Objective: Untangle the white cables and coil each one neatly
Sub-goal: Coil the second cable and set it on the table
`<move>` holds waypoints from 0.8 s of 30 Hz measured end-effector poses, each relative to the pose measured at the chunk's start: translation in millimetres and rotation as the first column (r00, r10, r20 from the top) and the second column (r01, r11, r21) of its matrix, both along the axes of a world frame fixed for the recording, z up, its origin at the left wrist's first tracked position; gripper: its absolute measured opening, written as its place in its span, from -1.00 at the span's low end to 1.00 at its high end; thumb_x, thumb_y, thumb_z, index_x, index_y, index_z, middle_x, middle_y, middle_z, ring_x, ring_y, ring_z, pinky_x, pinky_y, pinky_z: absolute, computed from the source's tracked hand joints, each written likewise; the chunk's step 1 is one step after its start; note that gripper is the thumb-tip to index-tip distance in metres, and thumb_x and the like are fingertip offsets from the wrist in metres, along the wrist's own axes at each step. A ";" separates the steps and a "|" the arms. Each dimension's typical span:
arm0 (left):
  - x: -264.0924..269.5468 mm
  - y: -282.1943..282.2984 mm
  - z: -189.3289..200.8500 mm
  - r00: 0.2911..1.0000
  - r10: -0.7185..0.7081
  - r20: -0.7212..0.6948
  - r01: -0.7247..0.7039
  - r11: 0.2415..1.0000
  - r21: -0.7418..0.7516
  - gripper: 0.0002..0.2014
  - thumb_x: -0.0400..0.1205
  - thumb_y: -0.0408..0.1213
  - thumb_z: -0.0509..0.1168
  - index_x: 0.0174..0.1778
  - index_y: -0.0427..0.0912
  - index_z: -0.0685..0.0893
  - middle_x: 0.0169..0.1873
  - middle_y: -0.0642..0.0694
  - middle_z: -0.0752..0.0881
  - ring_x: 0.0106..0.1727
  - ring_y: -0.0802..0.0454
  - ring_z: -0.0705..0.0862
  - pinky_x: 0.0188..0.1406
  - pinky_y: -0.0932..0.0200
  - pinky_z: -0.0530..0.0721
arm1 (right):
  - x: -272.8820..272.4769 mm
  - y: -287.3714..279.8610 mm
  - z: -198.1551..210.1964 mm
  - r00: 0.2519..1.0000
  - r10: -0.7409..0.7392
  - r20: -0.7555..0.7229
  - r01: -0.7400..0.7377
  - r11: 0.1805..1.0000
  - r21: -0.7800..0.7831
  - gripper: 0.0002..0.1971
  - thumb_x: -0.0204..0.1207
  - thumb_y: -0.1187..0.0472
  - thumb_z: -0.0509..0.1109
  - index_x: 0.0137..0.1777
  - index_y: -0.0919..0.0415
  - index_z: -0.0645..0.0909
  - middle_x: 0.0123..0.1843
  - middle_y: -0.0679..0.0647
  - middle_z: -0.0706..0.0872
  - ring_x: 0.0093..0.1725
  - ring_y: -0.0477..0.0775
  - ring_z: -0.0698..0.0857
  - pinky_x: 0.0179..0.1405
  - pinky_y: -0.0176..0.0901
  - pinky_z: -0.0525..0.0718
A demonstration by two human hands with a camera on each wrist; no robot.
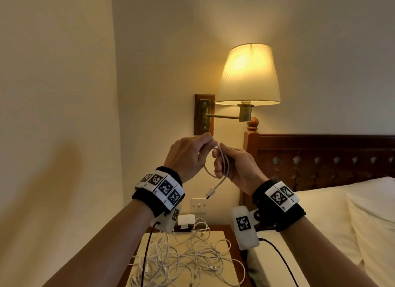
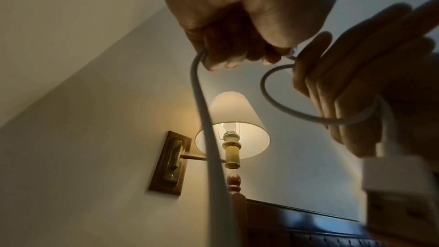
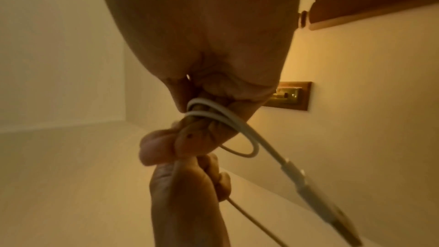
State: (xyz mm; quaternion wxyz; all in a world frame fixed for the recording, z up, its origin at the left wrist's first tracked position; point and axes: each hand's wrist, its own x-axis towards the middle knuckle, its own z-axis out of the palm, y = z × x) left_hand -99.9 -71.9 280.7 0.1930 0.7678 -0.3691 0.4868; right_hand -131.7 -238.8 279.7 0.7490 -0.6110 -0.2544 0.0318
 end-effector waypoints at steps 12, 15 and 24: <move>9.5 -14.3 -12.2 0.941 -0.222 -0.255 0.153 0.952 -0.264 -0.64 0.71 0.06 0.12 -0.15 -0.15 0.60 -0.43 0.05 0.57 -0.43 0.17 0.51 -0.39 0.34 0.45 | -1.5 -15.8 -4.9 0.979 0.192 -0.065 -0.173 0.959 0.224 -0.72 0.70 0.10 0.13 -0.10 0.24 0.58 -0.45 0.02 0.53 -0.50 -0.09 0.49 -0.46 -0.32 0.53; 14.6 -12.2 -23.0 0.888 -0.253 -0.384 0.137 0.943 -0.305 -0.70 0.70 -0.01 0.11 -0.29 -0.04 0.52 -0.47 0.09 0.52 -0.45 0.22 0.46 -0.39 0.40 0.40 | 0.2 -24.6 -1.6 0.986 0.160 -0.048 -0.147 0.968 0.206 -0.70 0.75 0.11 0.07 -0.08 0.22 0.56 -0.50 -0.06 0.34 -0.57 -0.14 0.26 -0.53 -0.30 0.21; 29.4 -0.8 -102.2 0.748 -0.344 -0.568 0.118 0.910 -0.397 -0.73 0.73 -0.13 0.18 -0.29 -0.10 0.56 -0.50 0.06 0.50 -0.53 0.19 0.40 -0.48 0.21 0.42 | 5.1 -65.1 20.6 0.968 0.233 -0.095 -0.163 0.869 0.468 -0.73 0.73 0.15 0.05 -0.10 0.18 0.53 -0.55 -0.10 0.35 -0.62 -0.15 0.30 -0.58 -0.38 0.33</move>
